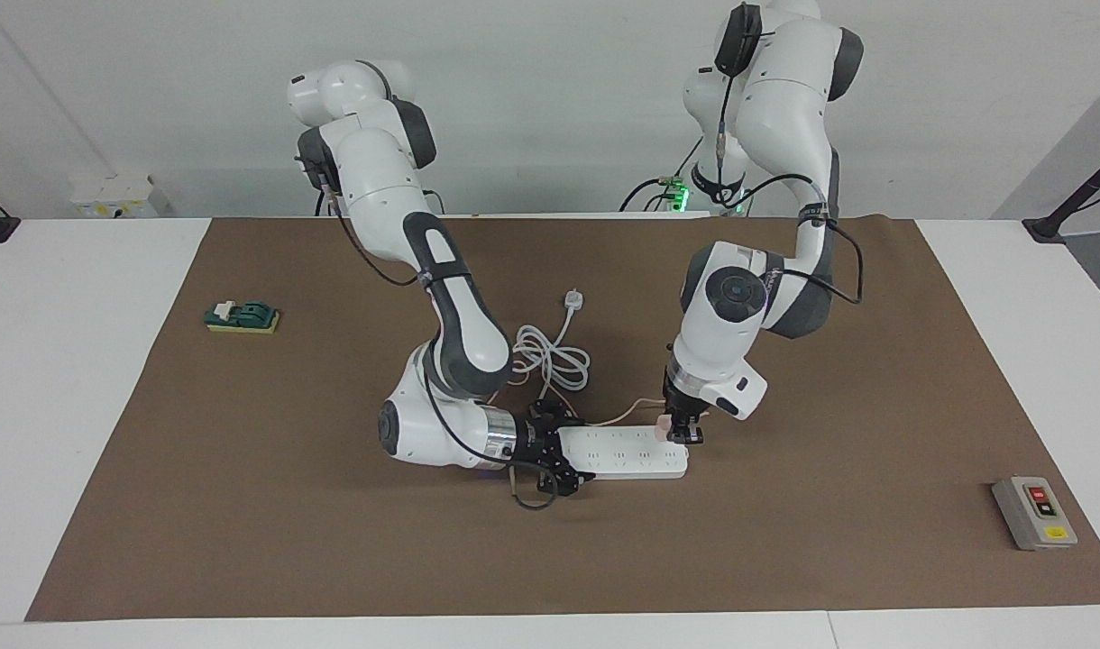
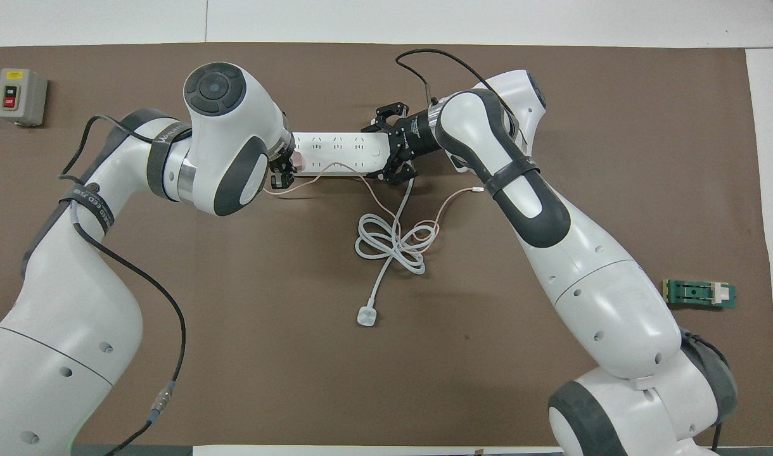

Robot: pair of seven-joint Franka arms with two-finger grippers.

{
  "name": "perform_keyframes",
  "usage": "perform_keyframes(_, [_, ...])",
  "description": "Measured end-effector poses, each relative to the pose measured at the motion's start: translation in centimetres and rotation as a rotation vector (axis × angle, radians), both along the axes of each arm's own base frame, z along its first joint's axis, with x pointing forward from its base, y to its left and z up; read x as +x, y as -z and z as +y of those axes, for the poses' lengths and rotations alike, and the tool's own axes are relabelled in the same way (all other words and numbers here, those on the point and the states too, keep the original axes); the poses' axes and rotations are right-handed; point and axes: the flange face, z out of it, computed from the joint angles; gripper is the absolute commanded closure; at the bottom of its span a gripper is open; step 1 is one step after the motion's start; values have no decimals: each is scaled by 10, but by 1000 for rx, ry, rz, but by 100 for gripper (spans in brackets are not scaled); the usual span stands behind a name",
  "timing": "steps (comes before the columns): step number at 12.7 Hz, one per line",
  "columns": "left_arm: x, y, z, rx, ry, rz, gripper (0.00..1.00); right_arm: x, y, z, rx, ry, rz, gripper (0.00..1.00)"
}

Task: Unplug charger and place it aside
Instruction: 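Grip the pink charger with the left gripper while the right gripper holds the strip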

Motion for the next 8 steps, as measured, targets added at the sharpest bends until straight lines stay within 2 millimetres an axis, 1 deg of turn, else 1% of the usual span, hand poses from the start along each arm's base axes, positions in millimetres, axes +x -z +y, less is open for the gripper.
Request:
perform_keyframes(2, [0, 0, 0, 0, 0, 0, 100, 3, 1, -12, 6, -3, 15, 0])
perform_keyframes(3, [0, 0, 0, 0, 0, 0, 100, 4, 0, -14, 7, -2, 15, 0])
perform_keyframes(4, [0, 0, 0, 0, 0, 0, 100, 3, 0, -13, 4, -1, 11, 11])
perform_keyframes(5, [0, 0, 0, 0, 0, 0, 100, 3, 0, -10, 2, -2, 7, 38])
perform_keyframes(6, [0, 0, 0, 1, -1, -1, 100, 2, -1, -9, -2, -3, 4, 62])
perform_keyframes(7, [0, 0, 0, 1, -1, -1, 100, 2, -1, -9, -3, -3, 3, 77])
perform_keyframes(8, [0, 0, 0, 1, -1, -1, 100, 2, -1, -8, -4, -3, 3, 78])
